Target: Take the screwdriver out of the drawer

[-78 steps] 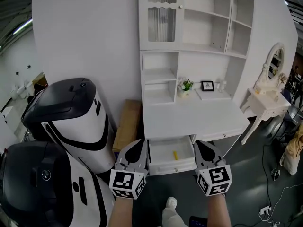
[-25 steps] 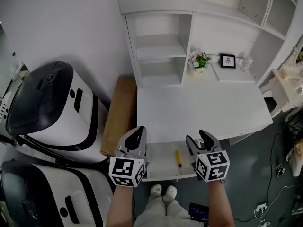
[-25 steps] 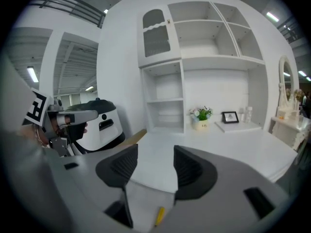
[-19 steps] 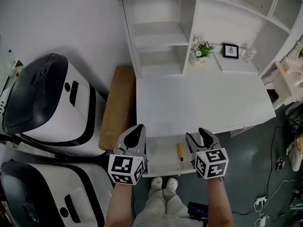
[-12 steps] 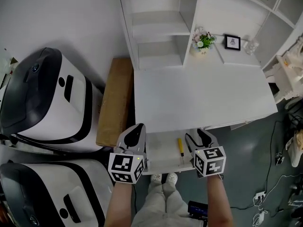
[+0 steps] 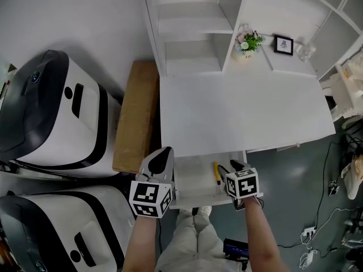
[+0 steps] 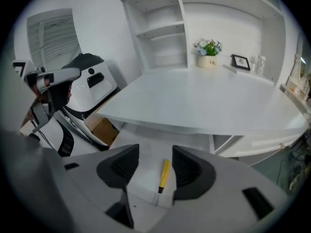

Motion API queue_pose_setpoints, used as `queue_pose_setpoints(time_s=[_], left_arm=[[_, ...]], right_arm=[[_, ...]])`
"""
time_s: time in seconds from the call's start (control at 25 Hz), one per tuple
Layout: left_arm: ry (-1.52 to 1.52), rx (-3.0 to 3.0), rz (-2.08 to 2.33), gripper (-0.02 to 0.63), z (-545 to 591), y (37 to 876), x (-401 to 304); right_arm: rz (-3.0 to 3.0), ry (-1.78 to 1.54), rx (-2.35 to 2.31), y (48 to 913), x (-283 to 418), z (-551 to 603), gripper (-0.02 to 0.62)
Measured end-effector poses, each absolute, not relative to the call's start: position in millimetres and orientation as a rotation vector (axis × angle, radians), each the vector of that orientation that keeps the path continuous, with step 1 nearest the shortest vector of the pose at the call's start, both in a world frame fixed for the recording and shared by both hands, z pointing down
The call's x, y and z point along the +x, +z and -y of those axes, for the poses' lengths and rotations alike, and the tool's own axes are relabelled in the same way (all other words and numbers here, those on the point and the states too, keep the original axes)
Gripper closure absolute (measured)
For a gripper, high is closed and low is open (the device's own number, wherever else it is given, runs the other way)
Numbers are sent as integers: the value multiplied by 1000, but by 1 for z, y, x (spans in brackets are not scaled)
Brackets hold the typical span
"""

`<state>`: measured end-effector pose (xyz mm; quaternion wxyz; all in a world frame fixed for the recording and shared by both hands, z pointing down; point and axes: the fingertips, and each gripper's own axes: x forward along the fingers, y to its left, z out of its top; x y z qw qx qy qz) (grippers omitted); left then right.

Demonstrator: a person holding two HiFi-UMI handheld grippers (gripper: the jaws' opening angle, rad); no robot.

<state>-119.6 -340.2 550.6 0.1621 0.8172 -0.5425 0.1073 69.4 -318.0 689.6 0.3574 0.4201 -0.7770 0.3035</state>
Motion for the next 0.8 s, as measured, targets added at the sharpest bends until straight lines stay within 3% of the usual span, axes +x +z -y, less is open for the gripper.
queue_pose_setpoints(time_s=[0.8], left_arm=[[394, 2351, 1529, 604, 348, 550, -120]], right_arm=[[1638, 1040, 886, 837, 65, 308, 383]])
